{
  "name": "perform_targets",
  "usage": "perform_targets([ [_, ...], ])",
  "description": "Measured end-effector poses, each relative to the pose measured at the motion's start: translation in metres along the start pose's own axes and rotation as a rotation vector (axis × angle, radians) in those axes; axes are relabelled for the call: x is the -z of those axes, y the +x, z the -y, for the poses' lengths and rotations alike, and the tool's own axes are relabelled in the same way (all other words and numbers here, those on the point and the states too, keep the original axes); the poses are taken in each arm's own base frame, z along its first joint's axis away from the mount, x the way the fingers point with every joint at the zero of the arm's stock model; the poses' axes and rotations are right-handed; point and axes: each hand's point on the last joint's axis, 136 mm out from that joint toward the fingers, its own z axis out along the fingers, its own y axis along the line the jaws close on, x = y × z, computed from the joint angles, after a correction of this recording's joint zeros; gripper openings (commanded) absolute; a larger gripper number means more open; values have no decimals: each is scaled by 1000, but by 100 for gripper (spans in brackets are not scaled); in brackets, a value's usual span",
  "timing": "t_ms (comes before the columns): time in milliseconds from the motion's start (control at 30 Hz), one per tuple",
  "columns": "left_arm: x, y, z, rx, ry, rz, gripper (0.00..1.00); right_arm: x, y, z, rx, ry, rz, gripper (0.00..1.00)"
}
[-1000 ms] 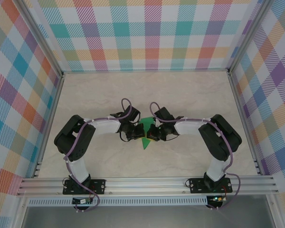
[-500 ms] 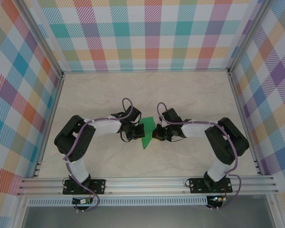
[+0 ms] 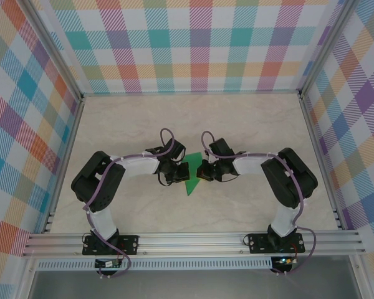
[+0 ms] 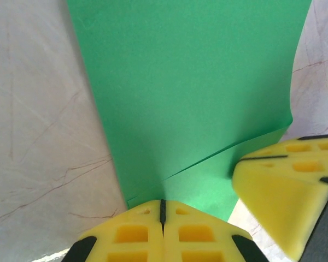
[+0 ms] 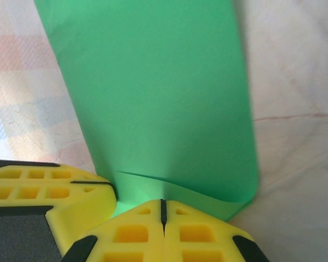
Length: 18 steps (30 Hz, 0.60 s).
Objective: Fold a paper plane with a square sheet of paper (pick it up from the middle)
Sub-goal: Third fold the triangle at the center of the table.
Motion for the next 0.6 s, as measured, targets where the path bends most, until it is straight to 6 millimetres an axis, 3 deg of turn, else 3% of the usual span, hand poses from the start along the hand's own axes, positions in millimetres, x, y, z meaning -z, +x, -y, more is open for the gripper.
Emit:
perform_targets([
  [300,0,0,0,0,-1,0,0,37,-34,37,-125,73,116,1],
  [367,0,0,0,0,-1,0,0,48,-35,29,-125,74,141,1],
  [467,0,0,0,1,0,1,0,60,-31,-2,-79,22,164,0],
  [600,0,0,0,0,0,2,0,57,-11,-29,-46,-38,124,0],
])
